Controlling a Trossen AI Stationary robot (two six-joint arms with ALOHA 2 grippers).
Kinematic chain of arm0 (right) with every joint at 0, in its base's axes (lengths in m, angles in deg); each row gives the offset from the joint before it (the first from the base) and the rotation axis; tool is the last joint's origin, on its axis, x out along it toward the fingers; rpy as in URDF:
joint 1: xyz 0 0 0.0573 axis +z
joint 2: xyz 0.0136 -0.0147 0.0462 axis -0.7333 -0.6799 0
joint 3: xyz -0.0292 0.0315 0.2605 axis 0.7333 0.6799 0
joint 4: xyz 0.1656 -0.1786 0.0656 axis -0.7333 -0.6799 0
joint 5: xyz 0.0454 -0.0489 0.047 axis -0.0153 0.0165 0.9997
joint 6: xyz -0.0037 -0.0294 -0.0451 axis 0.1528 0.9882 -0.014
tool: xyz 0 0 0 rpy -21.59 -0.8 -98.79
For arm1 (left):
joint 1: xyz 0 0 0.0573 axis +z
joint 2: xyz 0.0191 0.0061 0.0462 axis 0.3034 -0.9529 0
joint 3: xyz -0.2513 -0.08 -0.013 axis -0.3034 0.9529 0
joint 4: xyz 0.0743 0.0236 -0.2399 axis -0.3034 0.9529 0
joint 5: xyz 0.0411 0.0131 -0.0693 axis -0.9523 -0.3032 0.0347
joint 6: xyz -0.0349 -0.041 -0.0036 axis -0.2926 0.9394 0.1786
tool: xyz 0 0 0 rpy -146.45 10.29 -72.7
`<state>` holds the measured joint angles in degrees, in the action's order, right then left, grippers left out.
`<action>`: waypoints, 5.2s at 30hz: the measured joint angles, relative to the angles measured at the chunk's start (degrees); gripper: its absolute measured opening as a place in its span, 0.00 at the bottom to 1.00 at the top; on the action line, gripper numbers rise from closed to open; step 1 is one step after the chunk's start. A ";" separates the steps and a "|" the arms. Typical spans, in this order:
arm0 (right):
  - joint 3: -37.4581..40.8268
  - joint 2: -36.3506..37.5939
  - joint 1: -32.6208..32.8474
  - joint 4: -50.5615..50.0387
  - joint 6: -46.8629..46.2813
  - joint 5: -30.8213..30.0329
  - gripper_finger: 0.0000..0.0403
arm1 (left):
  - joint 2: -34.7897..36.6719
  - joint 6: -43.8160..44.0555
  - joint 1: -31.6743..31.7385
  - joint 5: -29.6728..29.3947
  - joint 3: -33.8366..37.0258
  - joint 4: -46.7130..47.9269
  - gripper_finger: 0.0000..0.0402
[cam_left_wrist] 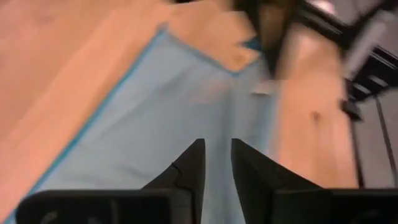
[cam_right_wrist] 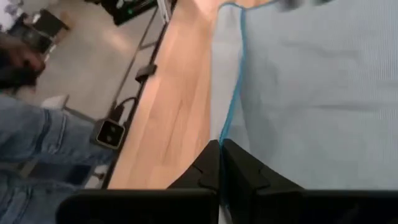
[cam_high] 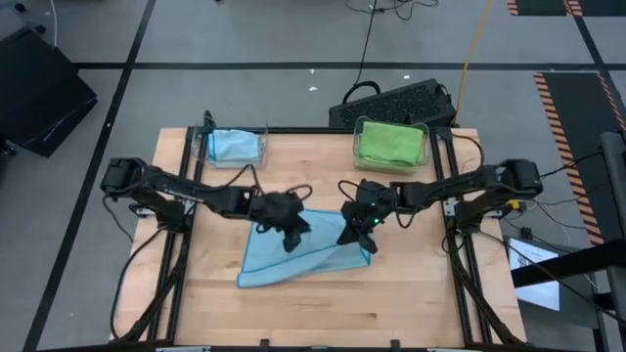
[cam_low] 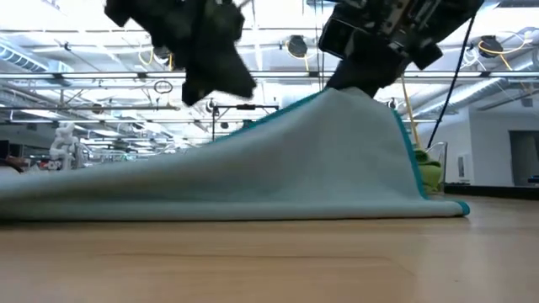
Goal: Sort microfiber towel by color & place in baskets
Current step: Fold the blue towel
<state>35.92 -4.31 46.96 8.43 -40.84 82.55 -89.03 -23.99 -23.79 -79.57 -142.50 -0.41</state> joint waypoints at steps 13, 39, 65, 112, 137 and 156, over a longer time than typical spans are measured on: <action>-0.13 5.12 0.10 -9.57 1.56 -0.93 0.00 | -0.97 3.79 -11.41 -4.35 0.33 10.78 0.65; -0.07 5.07 2.37 -10.12 3.95 -2.42 0.00 | -11.31 -6.04 -5.38 10.27 5.97 -4.06 0.57; -0.04 5.05 1.76 -12.17 -0.76 -5.67 0.13 | -4.17 -0.71 -5.09 10.10 5.71 0.85 0.01; 15.00 5.71 15.28 -1.47 8.26 -26.26 0.31 | -4.22 -1.74 -4.70 9.97 5.71 3.95 0.02; 14.95 1.33 15.57 3.10 11.36 -28.58 0.12 | -4.26 -1.64 -4.70 10.15 5.71 4.01 0.01; 14.82 8.05 16.58 -7.32 2.55 -28.05 0.00 | 3.17 23.88 -7.90 6.15 5.71 11.24 0.36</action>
<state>50.74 3.74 63.54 1.11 -38.29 54.50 -85.86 -0.11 -31.69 -73.42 -136.79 10.82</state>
